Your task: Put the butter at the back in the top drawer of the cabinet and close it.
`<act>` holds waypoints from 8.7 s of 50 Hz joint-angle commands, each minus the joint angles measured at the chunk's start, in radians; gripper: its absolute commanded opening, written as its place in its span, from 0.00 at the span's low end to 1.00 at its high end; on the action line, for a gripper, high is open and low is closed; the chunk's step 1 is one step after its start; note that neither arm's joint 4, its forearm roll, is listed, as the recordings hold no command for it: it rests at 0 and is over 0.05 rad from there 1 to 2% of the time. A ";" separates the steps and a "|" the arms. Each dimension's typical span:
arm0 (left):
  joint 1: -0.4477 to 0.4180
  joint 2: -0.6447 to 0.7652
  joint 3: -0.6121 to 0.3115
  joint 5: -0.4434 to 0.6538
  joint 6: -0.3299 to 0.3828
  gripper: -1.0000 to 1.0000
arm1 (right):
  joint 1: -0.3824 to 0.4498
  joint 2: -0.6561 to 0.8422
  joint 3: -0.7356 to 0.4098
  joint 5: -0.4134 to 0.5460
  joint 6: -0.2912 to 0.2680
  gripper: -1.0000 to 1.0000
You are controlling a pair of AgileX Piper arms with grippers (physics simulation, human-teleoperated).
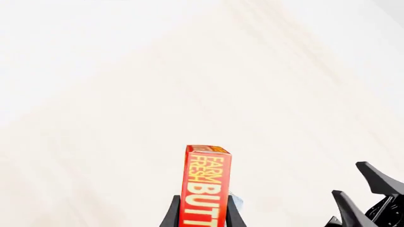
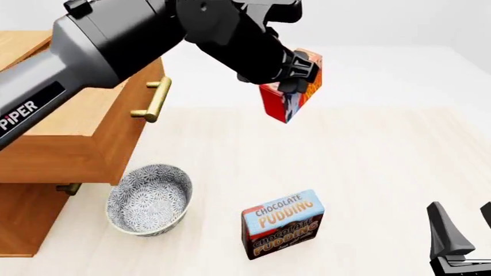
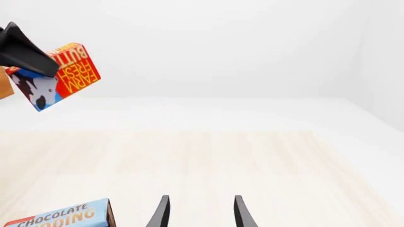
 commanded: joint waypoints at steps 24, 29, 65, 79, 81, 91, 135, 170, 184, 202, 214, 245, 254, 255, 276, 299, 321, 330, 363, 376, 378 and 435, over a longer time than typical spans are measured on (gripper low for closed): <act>0.137 -0.174 0.102 0.012 0.042 0.00 | 0.000 0.000 0.000 0.000 0.000 1.00; 0.145 -0.189 0.121 0.012 0.036 0.00 | 0.000 0.000 0.000 0.000 0.000 1.00; 0.301 -0.309 0.184 0.039 0.101 0.00 | 0.000 0.000 0.000 0.000 0.000 1.00; 0.351 -0.351 0.198 0.055 0.115 0.00 | 0.000 0.000 0.000 0.000 0.000 1.00; 0.357 -0.358 0.205 0.056 0.115 0.00 | 0.000 0.000 0.000 0.000 0.000 1.00; 0.391 -0.382 0.198 0.078 0.124 0.00 | 0.000 0.000 0.000 0.000 0.000 1.00; 0.563 -0.480 0.282 0.097 0.147 0.00 | 0.000 0.000 0.000 0.000 0.000 1.00; 0.645 -0.545 0.421 0.043 0.114 0.00 | 0.000 0.000 0.000 0.000 0.000 1.00; 0.677 -0.560 0.441 0.034 0.100 0.00 | 0.000 0.000 0.000 0.000 0.000 1.00; 0.721 -0.600 0.497 0.016 0.088 0.00 | 0.000 0.000 0.000 0.000 0.000 1.00; 0.748 -0.574 0.498 -0.006 0.101 0.00 | 0.000 0.000 0.000 0.000 0.000 1.00; 0.797 -0.439 0.451 -0.036 0.136 0.00 | 0.000 0.000 0.000 0.000 0.000 1.00; 0.824 -0.426 0.449 -0.038 0.151 0.00 | 0.000 0.000 0.000 0.000 0.000 1.00; 0.826 -0.425 0.448 -0.037 0.151 0.00 | 0.000 0.000 0.000 0.000 0.000 1.00; 0.863 -0.411 0.459 -0.055 0.170 0.00 | 0.000 0.000 0.000 0.000 0.000 1.00; 0.864 -0.385 0.494 -0.113 0.147 0.00 | 0.000 0.000 0.000 0.000 0.000 1.00; 0.905 -0.357 0.514 -0.150 0.156 0.00 | 0.000 0.000 0.000 0.000 0.000 1.00; 0.922 -0.346 0.516 -0.159 0.166 0.00 | 0.000 0.000 0.000 0.000 0.000 1.00; 0.940 -0.317 0.523 -0.179 0.180 0.00 | 0.000 0.000 0.000 0.000 0.000 1.00; 0.951 -0.304 0.529 -0.183 0.186 0.00 | 0.000 0.000 0.000 0.000 0.000 1.00; 0.962 -0.310 0.520 -0.187 0.190 1.00 | 0.000 0.000 0.000 0.000 0.000 1.00; 0.637 -0.515 0.272 -0.077 0.119 1.00 | 0.000 0.000 0.000 0.000 0.000 1.00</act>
